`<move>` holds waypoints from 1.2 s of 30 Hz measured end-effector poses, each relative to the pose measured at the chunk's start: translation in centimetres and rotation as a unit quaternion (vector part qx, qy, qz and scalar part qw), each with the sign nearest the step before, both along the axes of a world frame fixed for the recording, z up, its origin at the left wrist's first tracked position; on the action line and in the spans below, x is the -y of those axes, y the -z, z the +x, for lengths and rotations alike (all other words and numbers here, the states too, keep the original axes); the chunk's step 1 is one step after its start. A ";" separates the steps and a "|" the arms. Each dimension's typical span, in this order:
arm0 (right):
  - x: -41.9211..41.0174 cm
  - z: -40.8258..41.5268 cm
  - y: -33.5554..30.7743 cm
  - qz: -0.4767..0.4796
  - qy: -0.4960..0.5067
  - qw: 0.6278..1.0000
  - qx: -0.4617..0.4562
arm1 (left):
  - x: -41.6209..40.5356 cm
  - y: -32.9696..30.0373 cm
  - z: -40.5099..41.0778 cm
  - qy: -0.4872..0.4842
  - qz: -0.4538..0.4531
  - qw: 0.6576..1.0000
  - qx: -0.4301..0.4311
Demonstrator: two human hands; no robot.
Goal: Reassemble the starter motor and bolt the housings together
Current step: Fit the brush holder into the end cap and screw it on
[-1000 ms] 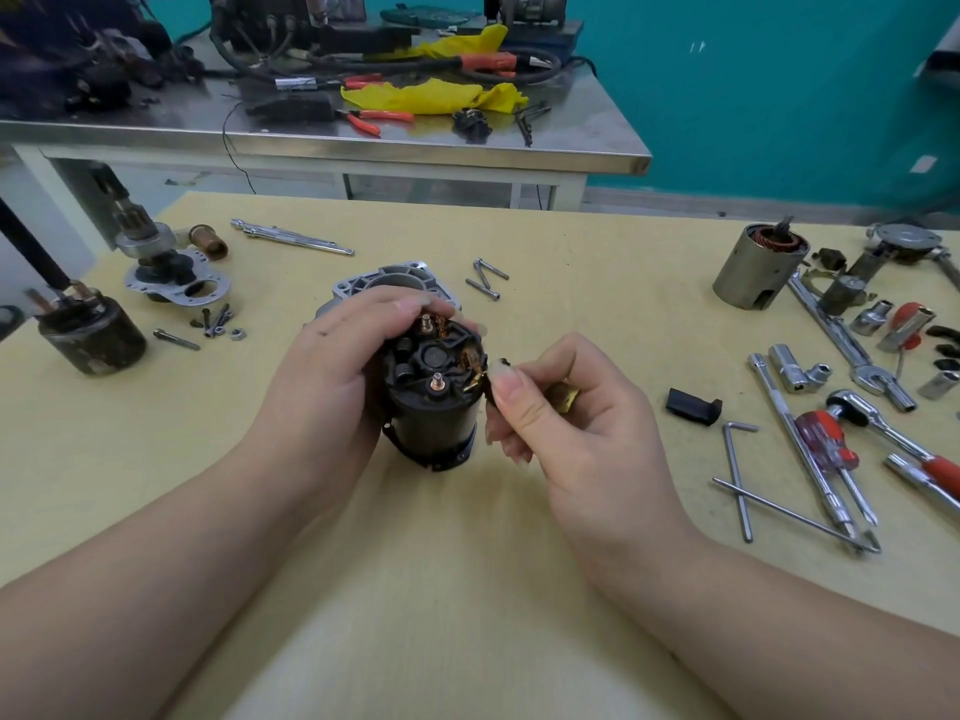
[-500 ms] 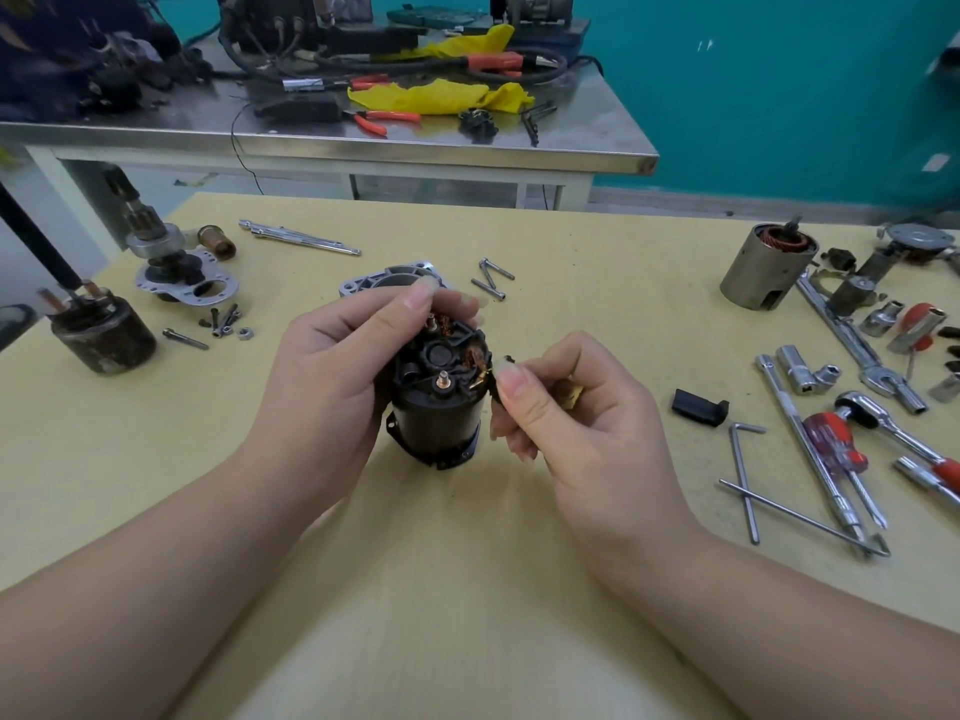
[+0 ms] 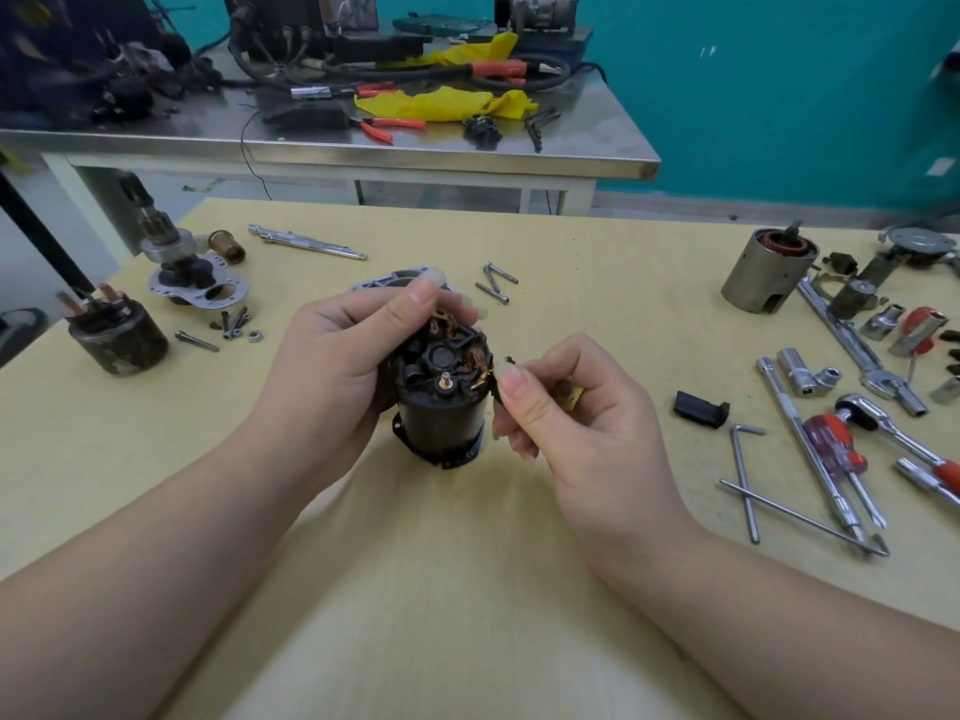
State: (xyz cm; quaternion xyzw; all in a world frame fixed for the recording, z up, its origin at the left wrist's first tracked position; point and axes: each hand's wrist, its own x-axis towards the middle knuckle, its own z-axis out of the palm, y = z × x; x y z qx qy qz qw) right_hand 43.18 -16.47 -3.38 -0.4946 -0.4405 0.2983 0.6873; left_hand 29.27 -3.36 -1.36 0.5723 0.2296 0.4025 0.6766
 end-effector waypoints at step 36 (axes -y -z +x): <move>-0.6 0.7 0.1 -0.035 -0.003 0.998 -0.055 | 1.6 0.4 -0.8 -0.046 0.146 0.980 -0.129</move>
